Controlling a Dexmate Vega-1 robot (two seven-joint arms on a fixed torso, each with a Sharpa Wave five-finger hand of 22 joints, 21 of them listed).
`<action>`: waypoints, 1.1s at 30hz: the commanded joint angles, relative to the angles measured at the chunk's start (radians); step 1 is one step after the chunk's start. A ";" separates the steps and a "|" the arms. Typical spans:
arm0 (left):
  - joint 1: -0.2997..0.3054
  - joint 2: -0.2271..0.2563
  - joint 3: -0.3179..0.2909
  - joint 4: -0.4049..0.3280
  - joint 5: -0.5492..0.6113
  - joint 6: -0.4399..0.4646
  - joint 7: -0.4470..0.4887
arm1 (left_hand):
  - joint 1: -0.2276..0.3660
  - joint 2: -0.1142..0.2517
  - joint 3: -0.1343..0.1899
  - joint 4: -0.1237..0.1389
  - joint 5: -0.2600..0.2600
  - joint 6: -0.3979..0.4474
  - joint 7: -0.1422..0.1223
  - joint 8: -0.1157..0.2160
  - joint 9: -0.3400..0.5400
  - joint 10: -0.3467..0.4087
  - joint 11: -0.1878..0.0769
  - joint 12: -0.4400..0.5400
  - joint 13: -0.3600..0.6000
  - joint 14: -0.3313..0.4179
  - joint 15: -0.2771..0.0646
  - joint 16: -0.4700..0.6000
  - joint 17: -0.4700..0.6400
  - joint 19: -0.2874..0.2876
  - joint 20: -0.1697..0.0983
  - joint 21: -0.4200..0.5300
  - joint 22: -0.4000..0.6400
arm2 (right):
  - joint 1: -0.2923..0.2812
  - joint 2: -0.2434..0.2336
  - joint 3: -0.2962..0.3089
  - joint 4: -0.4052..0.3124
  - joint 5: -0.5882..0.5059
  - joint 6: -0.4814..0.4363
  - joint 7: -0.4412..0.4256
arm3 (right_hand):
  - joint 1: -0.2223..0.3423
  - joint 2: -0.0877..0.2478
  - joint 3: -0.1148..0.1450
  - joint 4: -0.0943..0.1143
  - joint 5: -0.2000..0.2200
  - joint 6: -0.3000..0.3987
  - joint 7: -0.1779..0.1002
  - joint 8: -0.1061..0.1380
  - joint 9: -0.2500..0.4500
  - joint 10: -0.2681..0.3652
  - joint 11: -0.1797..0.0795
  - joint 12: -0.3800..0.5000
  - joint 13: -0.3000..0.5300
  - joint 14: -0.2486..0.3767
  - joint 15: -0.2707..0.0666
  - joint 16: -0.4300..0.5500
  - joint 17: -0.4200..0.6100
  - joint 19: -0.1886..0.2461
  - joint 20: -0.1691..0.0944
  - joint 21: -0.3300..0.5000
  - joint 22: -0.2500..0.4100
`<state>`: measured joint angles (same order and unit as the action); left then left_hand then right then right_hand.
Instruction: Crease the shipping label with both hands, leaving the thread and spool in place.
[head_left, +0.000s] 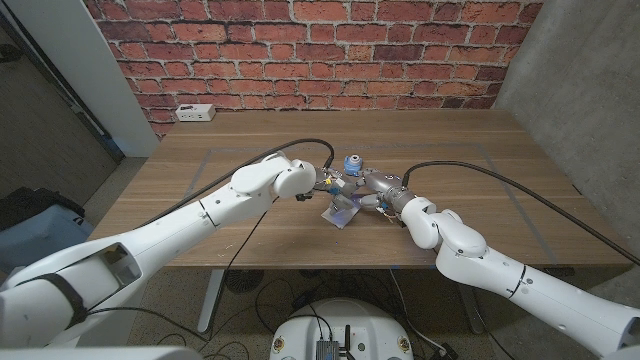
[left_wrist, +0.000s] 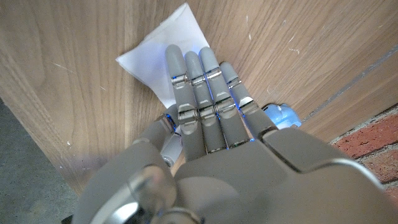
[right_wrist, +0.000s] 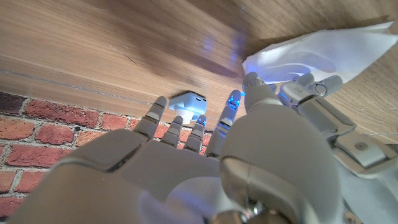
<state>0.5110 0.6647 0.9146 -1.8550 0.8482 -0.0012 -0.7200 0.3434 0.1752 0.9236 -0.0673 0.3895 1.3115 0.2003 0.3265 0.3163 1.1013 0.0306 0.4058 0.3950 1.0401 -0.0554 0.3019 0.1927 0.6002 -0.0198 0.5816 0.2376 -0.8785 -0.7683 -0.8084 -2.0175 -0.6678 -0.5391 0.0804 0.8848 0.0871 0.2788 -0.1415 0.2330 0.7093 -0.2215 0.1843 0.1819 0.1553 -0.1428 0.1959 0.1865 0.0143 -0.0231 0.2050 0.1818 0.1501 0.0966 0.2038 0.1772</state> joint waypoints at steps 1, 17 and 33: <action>-0.023 -0.013 0.032 0.019 0.031 0.024 -0.043 | -0.010 -0.001 -0.004 0.005 0.007 0.006 0.000 0.004 0.007 0.003 0.002 0.005 0.005 -0.002 -0.003 0.001 0.005 0.001 0.003 0.004 -0.003 | 0.009 0.003 -0.003 0.009 0.005 0.001 0.006 | 0.006 0.001 -0.005 -0.002 0.005 0.000 0.001 -0.001 0.001 0.010 0.000 -0.002 0.002 0.005 -0.003 -0.004 0.003 0.000 -0.006 -0.003 0.001; 0.109 0.065 -0.104 -0.051 -0.039 -0.029 0.331 | 0.002 0.022 -0.087 0.062 -0.021 -0.098 -0.002 0.001 0.083 -0.070 0.022 -0.014 0.069 -0.091 0.030 0.037 0.110 -0.122 0.067 -0.001 -0.006 | 0.010 0.009 0.006 0.012 0.014 0.015 -0.019 | 0.013 0.010 -0.011 -0.001 0.006 -0.075 0.004 -0.019 0.001 0.003 0.000 -0.004 0.002 0.008 -0.006 -0.003 0.003 0.005 -0.008 -0.002 0.001; 0.195 0.090 -0.189 -0.064 -0.097 -0.070 0.548 | 0.015 0.021 -0.095 0.084 -0.031 -0.120 -0.004 0.016 0.121 -0.092 0.007 -0.002 0.103 -0.121 0.017 0.045 0.153 -0.148 0.075 0.009 -0.007 | -0.074 0.007 0.153 0.041 0.284 0.215 -0.175 | -0.092 0.128 0.033 0.154 -0.024 -0.366 0.000 -0.016 0.004 -0.033 -0.019 -0.004 0.007 -0.002 -0.055 0.021 0.037 -0.007 -0.071 0.002 0.006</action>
<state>0.6425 0.7349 0.7864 -1.9067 0.7875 -0.0465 -0.3297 0.3426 0.1902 0.8254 0.0083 0.3623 1.1992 0.1961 0.3369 0.4295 1.0131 0.0427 0.3958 0.4915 0.9283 -0.0378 0.3407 0.3387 0.4619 0.0534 0.5846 0.2275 -0.8988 -0.7623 -0.7443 -2.0059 -0.5547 -0.4603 0.0113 0.8133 0.2152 0.3006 -0.0120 0.2117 0.3631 -0.2224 0.1656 0.1842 0.1282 -0.1590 0.1885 0.1887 0.0175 -0.0344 0.2185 0.2113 0.1394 0.0353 0.2039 0.1795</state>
